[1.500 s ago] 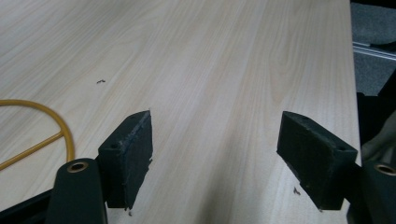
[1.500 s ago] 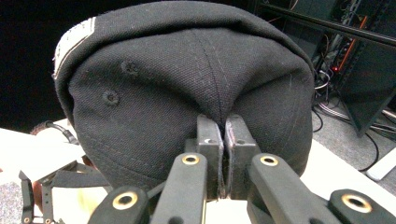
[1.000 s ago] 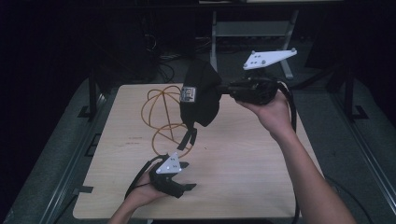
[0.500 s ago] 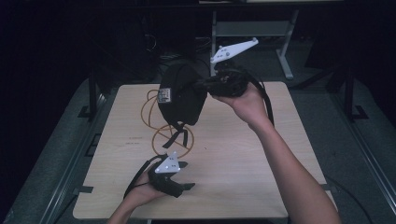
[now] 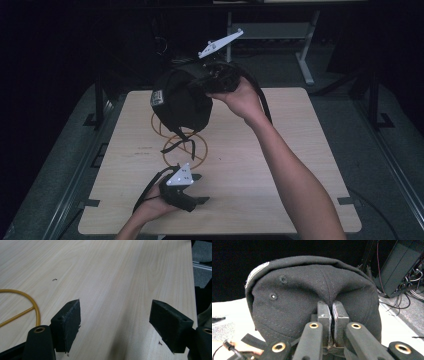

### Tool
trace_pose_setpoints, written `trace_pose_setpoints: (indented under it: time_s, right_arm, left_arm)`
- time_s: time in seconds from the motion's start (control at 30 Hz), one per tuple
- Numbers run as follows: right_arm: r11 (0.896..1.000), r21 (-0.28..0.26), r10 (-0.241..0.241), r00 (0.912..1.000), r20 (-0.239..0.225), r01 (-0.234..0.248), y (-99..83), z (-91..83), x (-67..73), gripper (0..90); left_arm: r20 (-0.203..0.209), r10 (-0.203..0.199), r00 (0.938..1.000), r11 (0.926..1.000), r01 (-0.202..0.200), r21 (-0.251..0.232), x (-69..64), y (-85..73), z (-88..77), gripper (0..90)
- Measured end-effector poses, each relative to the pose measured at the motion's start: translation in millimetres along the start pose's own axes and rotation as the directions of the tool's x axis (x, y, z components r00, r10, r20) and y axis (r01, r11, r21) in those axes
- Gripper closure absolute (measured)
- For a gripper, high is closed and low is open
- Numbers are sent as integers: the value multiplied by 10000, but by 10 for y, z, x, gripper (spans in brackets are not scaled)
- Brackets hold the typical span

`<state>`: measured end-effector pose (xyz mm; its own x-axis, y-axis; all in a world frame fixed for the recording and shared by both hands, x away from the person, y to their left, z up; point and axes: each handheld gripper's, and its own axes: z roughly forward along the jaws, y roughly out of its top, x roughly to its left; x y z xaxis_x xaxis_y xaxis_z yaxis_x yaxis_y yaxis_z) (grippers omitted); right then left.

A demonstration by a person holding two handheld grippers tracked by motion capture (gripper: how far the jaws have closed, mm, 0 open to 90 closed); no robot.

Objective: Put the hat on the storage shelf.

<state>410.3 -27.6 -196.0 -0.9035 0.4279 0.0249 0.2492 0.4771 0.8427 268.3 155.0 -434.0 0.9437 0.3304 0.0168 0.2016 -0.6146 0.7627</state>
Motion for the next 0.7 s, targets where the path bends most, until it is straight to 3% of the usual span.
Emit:
trace_pose_setpoints:
  time_s: [0.47,0.7]
  right_arm:
    - [9993,195,325,9992,-238,-321,132,309,-76,868]
    - [9992,155,364,9983,-452,-357,173,505,-27,860]
  left_arm:
    - [117,139,9998,9999,-139,22,-13,15,40,248]
    - [99,112,9999,9999,-113,112,-11,0,47,248]
